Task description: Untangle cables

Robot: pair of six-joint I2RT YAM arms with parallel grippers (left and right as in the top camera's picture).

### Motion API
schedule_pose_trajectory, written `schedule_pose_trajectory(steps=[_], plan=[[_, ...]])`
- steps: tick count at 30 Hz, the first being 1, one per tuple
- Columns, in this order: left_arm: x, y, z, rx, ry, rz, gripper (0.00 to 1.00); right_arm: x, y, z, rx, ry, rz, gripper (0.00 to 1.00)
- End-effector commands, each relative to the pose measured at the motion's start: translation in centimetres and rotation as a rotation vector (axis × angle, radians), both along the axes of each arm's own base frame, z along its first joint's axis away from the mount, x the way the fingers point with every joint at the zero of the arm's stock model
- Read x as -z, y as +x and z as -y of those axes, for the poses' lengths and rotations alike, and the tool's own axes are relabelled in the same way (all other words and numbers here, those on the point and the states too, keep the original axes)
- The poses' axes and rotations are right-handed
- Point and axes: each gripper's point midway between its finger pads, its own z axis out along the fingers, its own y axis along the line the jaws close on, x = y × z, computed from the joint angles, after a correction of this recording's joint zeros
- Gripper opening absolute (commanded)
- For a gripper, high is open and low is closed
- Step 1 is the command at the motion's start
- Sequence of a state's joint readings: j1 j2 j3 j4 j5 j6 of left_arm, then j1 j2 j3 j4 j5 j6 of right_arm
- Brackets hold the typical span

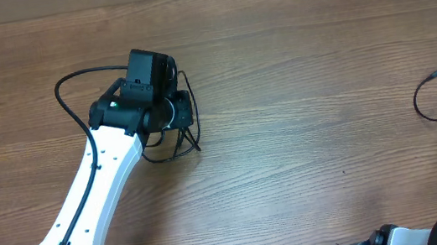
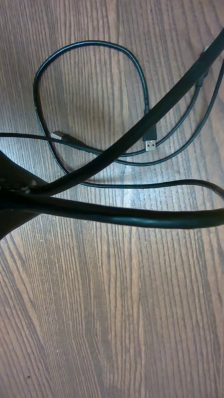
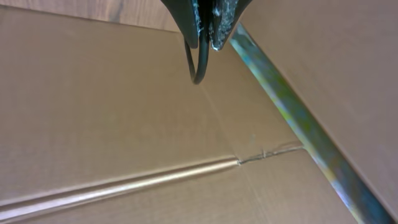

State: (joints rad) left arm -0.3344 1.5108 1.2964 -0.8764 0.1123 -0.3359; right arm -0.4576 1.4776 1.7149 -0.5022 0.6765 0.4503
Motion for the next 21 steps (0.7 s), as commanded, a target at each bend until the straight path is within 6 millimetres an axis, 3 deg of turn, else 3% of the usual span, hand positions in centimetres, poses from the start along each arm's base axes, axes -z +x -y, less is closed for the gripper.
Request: schedule_pose_trajectory(steps=[1,3,9,14,18,21], plan=[[-0.4,-0.1,-0.1,0.018,0.01,0.015,0.04,1.4,0.0,0.4,0.019,0.019,-0.071,0.04],[-0.4,-0.1,-0.1,0.018,0.009,0.016,0.04,4.0,0.5,0.4,-0.012,0.074,-0.159,0.04],[-0.4,-0.2,-0.1,0.018,0.011,0.012,0.04,15.0,2.4,-1.3,-0.229,0.376,-0.424,0.04],[-0.4,-0.2,-0.1,0.018,0.01,0.012,0.04,23.1,1.4,-2.0,-0.264,0.61,-0.616,0.04],[-0.4,-0.2,-0.1,0.018,0.011,0.012,0.04,25.9,0.6,-1.7,-0.242,0.679,-0.688,0.04],[-0.4,-0.2,-0.2,0.016,0.014,0.014,0.04,26.8,0.1,-1.5,-0.229,0.704,-0.708,0.04]])
